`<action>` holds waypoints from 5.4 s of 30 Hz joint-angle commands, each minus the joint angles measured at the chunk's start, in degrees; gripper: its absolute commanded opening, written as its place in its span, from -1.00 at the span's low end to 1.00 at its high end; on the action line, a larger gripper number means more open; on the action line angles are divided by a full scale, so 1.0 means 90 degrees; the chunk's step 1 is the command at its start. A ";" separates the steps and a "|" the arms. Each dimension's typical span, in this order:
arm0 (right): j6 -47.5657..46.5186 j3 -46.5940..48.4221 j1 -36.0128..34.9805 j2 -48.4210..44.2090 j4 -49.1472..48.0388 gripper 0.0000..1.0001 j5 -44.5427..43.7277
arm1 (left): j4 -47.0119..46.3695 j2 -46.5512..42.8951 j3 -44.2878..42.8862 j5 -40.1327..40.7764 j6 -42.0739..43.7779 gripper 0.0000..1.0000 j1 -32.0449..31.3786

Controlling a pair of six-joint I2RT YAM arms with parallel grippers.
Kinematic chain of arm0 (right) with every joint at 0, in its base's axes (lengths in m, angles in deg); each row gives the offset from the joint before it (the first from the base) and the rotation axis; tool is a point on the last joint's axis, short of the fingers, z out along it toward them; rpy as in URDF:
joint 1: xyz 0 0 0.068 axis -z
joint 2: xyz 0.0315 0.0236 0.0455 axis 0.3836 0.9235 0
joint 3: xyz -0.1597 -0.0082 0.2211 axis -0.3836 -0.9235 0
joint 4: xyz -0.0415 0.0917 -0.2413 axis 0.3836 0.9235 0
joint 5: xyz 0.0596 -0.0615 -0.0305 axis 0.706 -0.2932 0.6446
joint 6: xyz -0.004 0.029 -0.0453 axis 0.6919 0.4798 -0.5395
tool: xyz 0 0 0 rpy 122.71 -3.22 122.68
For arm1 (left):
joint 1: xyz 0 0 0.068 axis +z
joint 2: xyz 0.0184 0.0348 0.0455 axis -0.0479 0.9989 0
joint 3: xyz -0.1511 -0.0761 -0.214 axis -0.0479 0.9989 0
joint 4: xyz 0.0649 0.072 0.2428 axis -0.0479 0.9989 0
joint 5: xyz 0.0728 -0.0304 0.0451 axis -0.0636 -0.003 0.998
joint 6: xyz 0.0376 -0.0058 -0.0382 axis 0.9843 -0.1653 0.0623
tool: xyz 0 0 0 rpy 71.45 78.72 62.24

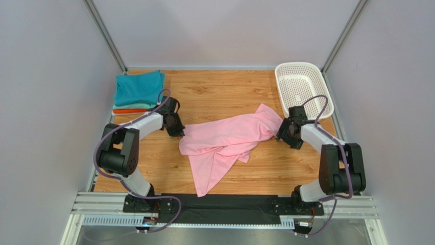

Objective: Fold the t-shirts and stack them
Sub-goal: Flatten the tshirt out

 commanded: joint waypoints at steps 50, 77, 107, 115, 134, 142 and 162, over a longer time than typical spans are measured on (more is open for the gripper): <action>-0.0010 0.1760 -0.0672 0.0285 0.0198 -0.99 -0.1162 | 0.0710 -0.2405 -0.0002 0.1082 0.0458 -1.00 -0.0022; -0.0636 0.7062 -0.0672 -0.5352 0.3080 -1.00 0.1416 | 0.2518 -0.8268 -0.4258 0.0077 0.0546 -1.00 -0.0022; -0.0919 0.1556 -0.0672 -0.1680 0.0141 1.00 0.0868 | 0.1454 -0.2661 -0.0588 0.1826 0.0457 0.99 0.0769; -0.0714 0.0620 -0.0799 -0.2889 0.0346 1.00 0.1435 | 0.1444 -0.4213 0.0787 0.0110 0.0419 0.99 0.0730; -0.0528 0.0265 -0.1727 -0.0676 -0.0445 1.00 0.0880 | 0.0516 -0.2713 0.1640 -0.0539 0.0682 0.99 0.0291; -0.0538 0.1095 -0.1649 0.0953 -0.0474 1.00 0.0176 | 0.0458 -0.1228 0.0800 -0.0110 0.0829 1.00 0.0310; -0.0801 0.4084 -0.0975 0.3514 0.0004 1.00 0.0361 | 0.2010 0.2327 -0.3184 0.0301 0.1170 0.99 0.0515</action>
